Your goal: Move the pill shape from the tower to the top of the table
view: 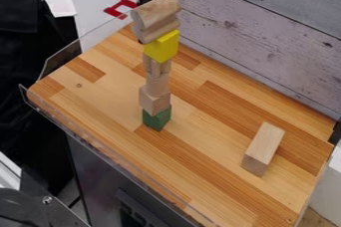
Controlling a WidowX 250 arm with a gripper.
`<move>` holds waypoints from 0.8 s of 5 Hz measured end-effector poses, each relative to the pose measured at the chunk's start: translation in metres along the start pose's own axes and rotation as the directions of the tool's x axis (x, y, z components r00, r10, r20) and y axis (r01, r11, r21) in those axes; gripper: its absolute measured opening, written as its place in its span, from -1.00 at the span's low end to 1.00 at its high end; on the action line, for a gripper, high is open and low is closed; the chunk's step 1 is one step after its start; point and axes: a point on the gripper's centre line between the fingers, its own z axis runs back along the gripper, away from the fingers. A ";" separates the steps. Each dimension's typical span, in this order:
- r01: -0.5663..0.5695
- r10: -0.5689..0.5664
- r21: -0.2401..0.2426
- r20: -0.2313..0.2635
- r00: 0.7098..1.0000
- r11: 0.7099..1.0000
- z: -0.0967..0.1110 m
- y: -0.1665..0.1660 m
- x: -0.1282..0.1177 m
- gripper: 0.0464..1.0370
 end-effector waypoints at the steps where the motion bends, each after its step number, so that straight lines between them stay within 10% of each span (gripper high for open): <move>1: 0.034 -0.034 -0.003 -0.008 0.999 0.999 0.001 -0.013 0.002 0.93; 4: 0.102 -0.101 0.012 -0.064 0.993 0.995 -0.011 -0.048 0.019 0.93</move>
